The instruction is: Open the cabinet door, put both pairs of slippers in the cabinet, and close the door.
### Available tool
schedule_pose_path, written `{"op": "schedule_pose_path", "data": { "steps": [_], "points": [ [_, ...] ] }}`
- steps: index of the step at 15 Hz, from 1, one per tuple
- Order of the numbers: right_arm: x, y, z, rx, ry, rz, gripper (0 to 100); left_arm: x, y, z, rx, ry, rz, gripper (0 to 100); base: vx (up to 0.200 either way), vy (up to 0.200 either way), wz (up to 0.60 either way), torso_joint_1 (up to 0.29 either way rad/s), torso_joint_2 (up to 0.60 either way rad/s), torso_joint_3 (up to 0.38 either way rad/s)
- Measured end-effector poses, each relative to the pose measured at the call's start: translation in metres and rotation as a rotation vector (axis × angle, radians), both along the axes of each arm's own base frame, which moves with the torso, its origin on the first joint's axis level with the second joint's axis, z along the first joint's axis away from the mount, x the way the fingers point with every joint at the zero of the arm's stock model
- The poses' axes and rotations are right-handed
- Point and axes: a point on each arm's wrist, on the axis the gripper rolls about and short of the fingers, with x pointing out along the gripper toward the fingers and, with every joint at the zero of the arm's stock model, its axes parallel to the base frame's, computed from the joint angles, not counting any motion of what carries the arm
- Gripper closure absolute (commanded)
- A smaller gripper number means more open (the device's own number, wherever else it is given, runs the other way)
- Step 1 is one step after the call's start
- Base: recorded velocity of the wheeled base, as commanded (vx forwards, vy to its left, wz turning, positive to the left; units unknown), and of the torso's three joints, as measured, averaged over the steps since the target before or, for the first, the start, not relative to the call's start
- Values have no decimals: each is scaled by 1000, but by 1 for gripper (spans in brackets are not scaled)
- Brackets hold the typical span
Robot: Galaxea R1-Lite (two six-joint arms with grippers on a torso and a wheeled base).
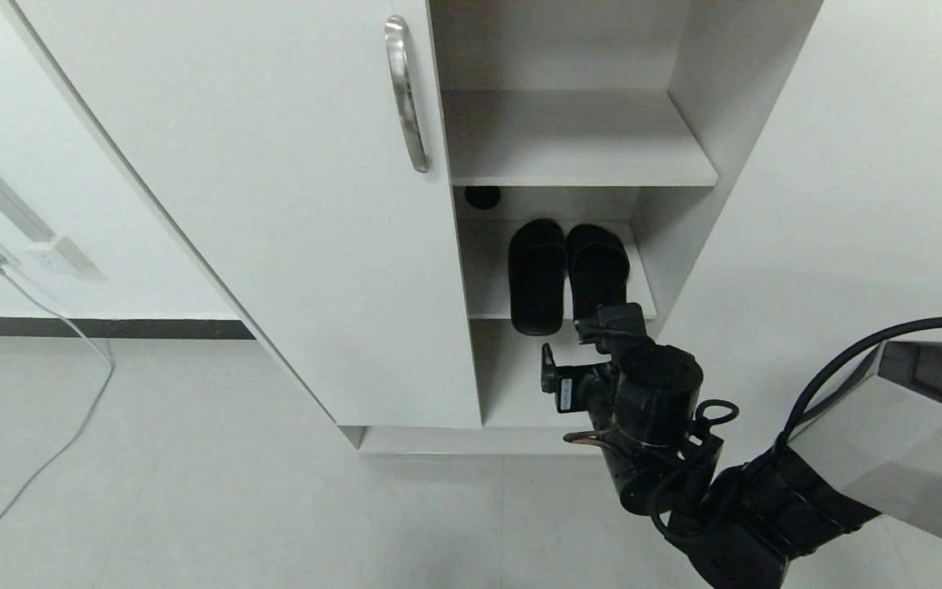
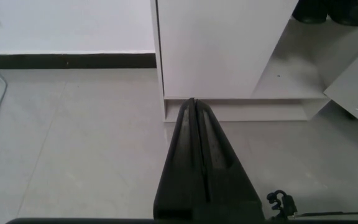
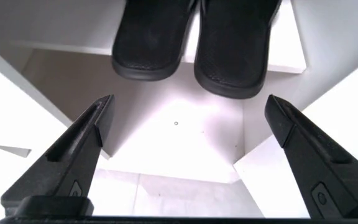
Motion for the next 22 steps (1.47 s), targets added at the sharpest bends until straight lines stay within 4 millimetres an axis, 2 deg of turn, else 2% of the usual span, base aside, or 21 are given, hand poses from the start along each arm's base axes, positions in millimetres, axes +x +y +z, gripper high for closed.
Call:
{"op": "schedule_pose_path", "data": {
  "steps": [9,22],
  "points": [
    [-5,0,-3,-12,12,10,0,0,0,0,0,1,-3,100,0,0,0,-1,1,12],
    [-13,2,-9,-33,32,29,0,0,0,0,6,1,-11,100,0,0,0,2,2,198]
  ]
}}
